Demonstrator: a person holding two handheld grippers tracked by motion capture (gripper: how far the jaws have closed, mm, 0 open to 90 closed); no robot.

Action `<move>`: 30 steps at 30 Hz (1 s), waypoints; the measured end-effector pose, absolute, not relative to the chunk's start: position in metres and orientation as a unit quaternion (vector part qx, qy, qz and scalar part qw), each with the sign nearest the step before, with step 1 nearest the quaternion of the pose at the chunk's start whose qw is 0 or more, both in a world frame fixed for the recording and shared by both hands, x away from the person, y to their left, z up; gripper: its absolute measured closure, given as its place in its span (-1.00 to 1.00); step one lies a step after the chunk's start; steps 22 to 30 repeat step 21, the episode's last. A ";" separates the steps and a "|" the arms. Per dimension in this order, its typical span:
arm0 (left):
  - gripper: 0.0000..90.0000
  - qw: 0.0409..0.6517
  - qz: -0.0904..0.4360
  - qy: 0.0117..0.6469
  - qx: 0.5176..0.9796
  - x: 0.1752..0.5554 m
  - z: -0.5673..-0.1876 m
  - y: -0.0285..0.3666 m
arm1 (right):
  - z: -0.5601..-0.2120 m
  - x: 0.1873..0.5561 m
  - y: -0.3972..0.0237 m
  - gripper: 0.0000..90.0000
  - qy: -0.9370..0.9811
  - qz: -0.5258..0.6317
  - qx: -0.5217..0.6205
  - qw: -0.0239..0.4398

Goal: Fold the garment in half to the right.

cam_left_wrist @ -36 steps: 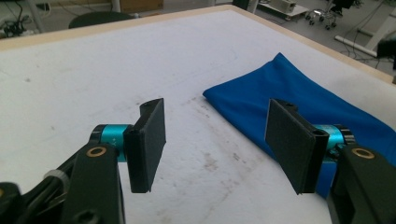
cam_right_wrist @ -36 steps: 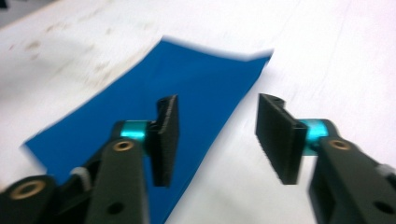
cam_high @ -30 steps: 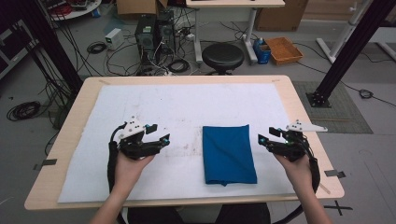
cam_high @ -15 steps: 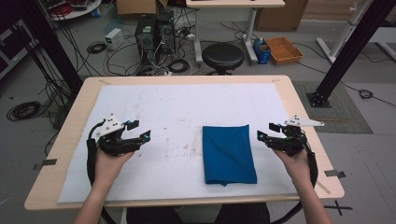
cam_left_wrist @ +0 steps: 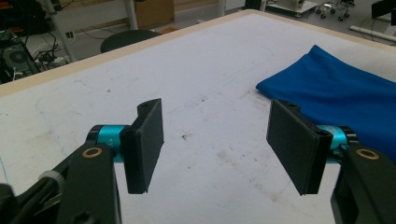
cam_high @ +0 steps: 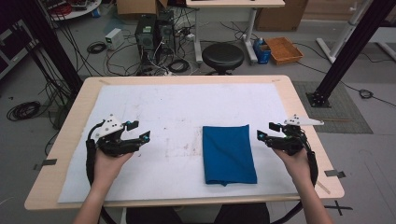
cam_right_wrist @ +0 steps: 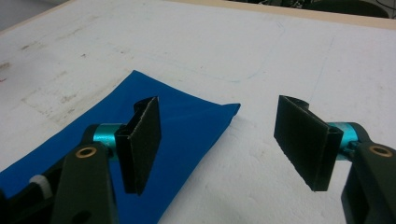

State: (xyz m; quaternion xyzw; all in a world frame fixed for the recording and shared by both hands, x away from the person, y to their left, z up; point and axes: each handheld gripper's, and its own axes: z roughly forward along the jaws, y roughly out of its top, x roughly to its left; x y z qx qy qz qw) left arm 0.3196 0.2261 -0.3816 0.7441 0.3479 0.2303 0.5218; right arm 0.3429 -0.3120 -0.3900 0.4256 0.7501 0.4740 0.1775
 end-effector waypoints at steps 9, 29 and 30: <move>-0.19 0.520 0.229 0.349 0.745 0.319 -0.382 0.226 | -0.392 0.344 -0.311 -0.30 0.751 0.471 0.428 0.175; -0.19 0.518 0.230 0.352 0.745 0.318 -0.382 0.225 | -0.395 0.346 -0.313 -0.30 0.752 0.468 0.430 0.174; -0.19 0.518 0.230 0.352 0.745 0.318 -0.382 0.225 | -0.395 0.346 -0.313 -0.30 0.752 0.468 0.430 0.174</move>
